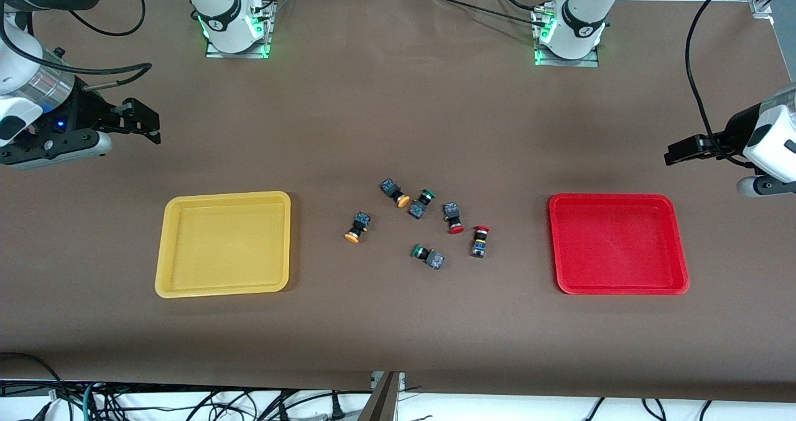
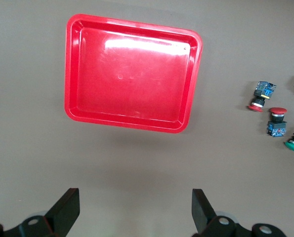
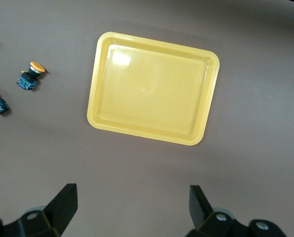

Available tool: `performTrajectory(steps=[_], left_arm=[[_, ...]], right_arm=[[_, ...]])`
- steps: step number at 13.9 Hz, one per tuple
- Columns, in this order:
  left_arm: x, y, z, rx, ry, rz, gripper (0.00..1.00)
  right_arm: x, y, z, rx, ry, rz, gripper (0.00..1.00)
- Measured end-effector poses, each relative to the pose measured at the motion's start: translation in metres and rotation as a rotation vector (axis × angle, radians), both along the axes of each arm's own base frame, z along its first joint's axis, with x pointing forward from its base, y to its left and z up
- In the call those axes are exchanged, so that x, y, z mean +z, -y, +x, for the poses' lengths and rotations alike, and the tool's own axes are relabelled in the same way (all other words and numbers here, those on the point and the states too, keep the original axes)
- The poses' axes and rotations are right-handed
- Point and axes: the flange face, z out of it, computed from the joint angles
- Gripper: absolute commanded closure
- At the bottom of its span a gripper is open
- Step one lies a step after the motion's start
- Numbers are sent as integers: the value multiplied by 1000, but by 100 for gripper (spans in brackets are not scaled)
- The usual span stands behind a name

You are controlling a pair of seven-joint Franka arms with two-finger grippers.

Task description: Place red and yellow buttons in trays

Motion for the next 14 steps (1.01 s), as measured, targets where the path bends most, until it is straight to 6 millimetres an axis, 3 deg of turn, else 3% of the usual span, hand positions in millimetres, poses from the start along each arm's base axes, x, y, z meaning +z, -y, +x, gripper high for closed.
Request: performTrajectory(steps=[14], left_arm=[[-1,3,2,-7,1,-1,0]], right_arm=[[6,-3,8,-2,75,33,0]])
